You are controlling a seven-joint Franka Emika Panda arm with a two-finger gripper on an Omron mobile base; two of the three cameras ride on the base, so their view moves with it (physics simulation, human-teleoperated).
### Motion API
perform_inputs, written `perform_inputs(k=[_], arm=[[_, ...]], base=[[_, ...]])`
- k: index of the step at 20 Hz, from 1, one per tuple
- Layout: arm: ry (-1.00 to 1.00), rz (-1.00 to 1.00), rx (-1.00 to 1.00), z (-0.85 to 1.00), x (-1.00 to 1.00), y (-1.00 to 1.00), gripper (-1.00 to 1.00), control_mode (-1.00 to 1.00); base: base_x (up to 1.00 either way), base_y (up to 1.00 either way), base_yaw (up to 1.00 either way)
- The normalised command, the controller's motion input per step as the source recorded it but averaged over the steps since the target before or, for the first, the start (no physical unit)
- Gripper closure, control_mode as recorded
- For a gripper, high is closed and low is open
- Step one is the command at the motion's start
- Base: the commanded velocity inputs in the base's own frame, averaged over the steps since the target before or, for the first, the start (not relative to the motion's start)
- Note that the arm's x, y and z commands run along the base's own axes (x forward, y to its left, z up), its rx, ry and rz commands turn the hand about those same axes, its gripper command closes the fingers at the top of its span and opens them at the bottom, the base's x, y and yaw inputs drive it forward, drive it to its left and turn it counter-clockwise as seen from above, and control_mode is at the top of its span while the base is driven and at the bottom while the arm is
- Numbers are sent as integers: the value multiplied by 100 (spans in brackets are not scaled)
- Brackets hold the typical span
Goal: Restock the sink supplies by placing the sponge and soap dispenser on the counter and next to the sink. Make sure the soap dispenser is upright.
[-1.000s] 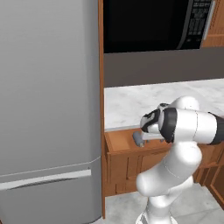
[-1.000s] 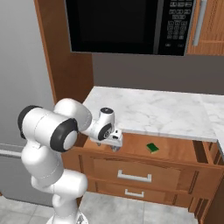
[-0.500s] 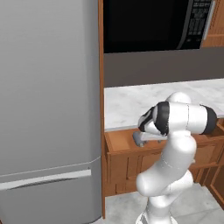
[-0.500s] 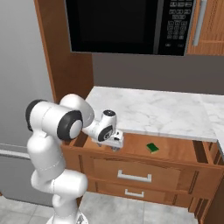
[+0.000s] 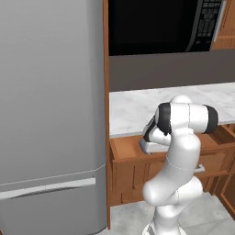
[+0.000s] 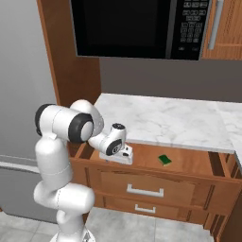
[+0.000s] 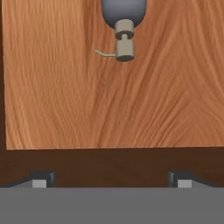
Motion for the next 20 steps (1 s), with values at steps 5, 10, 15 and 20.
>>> perform_inputs(k=[5, 10, 15, 20], arm=[[3, 0, 0, -4, -45, 4, -100, -100], [0, 0, 0, 0, -97, 0, -100, -100], [0, 0, 0, 0, -100, 0, -100, -100], [0, 0, 0, 13, -37, 0, -100, -100]], base=[[0, 0, 0], [0, 0, 0], [0, 0, 0], [0, 0, 0]])
